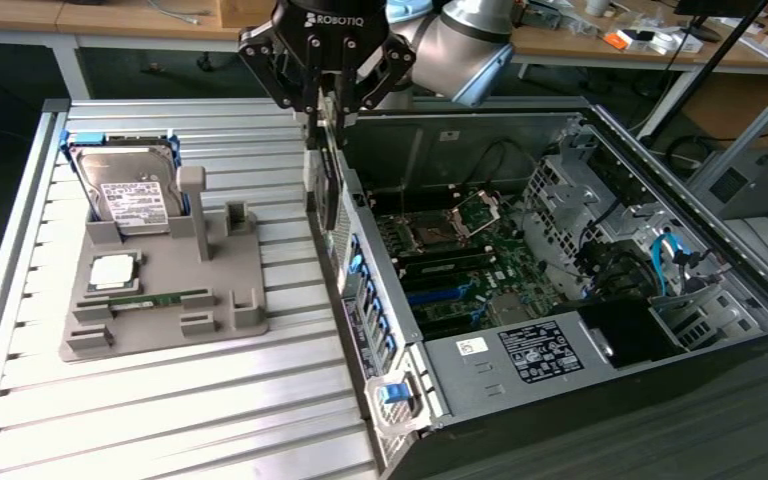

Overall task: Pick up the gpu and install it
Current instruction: 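Pick up the gpu and move the gpu toward the slot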

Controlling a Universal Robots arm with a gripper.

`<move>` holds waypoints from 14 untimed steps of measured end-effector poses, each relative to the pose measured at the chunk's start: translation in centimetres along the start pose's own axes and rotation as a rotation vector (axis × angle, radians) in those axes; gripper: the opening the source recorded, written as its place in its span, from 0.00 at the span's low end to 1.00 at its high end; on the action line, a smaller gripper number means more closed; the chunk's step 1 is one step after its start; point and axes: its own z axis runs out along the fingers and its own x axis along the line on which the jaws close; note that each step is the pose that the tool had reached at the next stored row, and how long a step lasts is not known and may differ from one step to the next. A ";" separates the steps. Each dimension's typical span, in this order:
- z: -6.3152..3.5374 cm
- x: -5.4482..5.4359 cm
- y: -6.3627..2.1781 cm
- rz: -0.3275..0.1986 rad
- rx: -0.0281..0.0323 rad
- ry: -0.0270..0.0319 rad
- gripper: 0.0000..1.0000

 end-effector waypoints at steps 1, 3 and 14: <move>0.00 -0.1 0.00 0.000 0.0001 0.0000 0.27; 0.01 -0.2 -0.02 0.000 0.0002 0.0000 0.27; 0.03 -1.1 -0.05 0.000 0.0013 -0.0001 0.27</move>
